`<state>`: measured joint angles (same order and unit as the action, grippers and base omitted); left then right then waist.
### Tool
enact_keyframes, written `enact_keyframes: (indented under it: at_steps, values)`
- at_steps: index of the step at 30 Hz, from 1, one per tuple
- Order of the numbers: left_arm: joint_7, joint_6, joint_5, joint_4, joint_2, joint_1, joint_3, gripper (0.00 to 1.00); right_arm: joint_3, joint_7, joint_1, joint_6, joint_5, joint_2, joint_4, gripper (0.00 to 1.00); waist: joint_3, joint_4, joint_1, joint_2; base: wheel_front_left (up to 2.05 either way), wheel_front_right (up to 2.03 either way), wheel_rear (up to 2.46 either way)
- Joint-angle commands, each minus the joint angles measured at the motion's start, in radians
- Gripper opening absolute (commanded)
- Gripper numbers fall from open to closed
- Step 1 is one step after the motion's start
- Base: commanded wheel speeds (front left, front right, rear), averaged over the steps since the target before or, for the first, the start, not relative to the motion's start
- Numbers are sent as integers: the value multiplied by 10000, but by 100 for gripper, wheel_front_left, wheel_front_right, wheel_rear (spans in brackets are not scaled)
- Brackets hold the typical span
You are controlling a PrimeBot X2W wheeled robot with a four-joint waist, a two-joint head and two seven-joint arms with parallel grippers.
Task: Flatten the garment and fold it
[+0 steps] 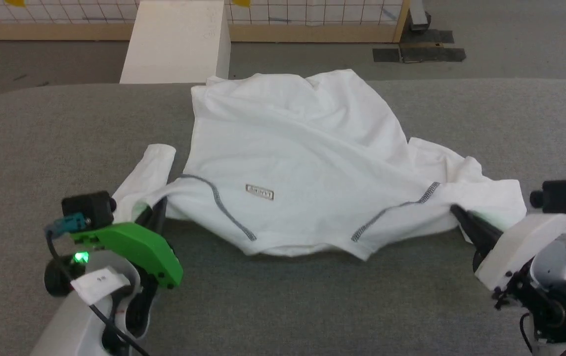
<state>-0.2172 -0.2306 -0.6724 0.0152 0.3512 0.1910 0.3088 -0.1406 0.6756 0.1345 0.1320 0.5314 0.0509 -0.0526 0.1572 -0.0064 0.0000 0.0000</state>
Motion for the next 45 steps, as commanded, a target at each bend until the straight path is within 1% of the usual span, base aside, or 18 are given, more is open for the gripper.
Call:
enact_keyframes:
  at_steps: [1, 3, 5, 6, 10, 14, 22, 29, 32, 37, 40, 42, 45]
  values:
    - [113, 122, -15, 334, 150, 489, -157, 0, 52, -79, 418, -13, 221, -7, -307, 0, -188, -46, 0, 0, 0, 0, 0]
    - [146, 268, 100, 785, 358, 1075, -275, 0, -54, -179, 898, -13, 1032, -7, -711, 0, -320, -43, 0, 0, 0, 0, 0]
    - [166, 400, 25, 1188, 404, 1701, -447, 0, -93, -166, 1441, -13, 1874, -7, -1117, 0, -478, -61, 0, 0, 0, 0, 0]
    - [101, 437, 147, 1350, 561, 2060, -489, 0, -119, -57, 1754, -13, 2199, -7, -1290, 0, -546, -92, 0, 0, 0, 0, 0]
    - [-157, 698, 194, 1746, 763, 3487, -585, 0, -468, 387, 3043, -13, 3042, -7, -1639, 0, -780, -140, 0, 0, 0, 0, 0]
    - [-520, 977, 336, 1741, 1038, 4851, -569, 0, -877, 828, 4507, -13, 3337, -7, -1491, 0, -1029, -171, 0, 0, 0, 0, 0]
    - [-1106, 1339, 592, 853, 1454, 7024, -548, 0, -1279, 1676, 7307, -13, 2364, -7, -453, 0, -1117, -156, 0, 0, 0, 0, 0]
    - [-1737, 1550, 761, -113, 1699, 8093, -293, 0, -1421, 2093, 9073, -13, 1777, -7, 511, 0, -789, -126, 0, 0, 0, 0, 0]
    - [-2019, 1815, 829, -629, 1872, 8523, -110, 0, -1306, 2370, 9624, -13, 1439, -7, 824, 0, -494, -123, 0, 0, 0, 0, 0]
    - [-2331, 1964, 1018, -1564, 2168, 9353, -63, 0, -863, 2668, 10401, -13, 714, -7, 1151, 0, 316, -212, 0, 0, 0, 0, 0]
    - [-2416, 2021, 1412, -2013, 2428, 10017, 47, 0, -670, 2669, 11055, -13, 238, -7, 1408, 0, 986, -290, 0, 0, 0, 0, 0]
    - [-2402, 2089, 1979, -2292, 2699, 10551, 287, 0, -442, 2572, 11571, -13, -228, -7, 1606, 0, 1485, -360, 0, 0, 0, 0, 0]
    - [-2166, 1939, 2681, -2752, 2869, 11429, 436, 0, -25, 2259, 12434, -13, -946, -7, 1989, 0, 2249, -490, 0, 0, 0, 0, 0]
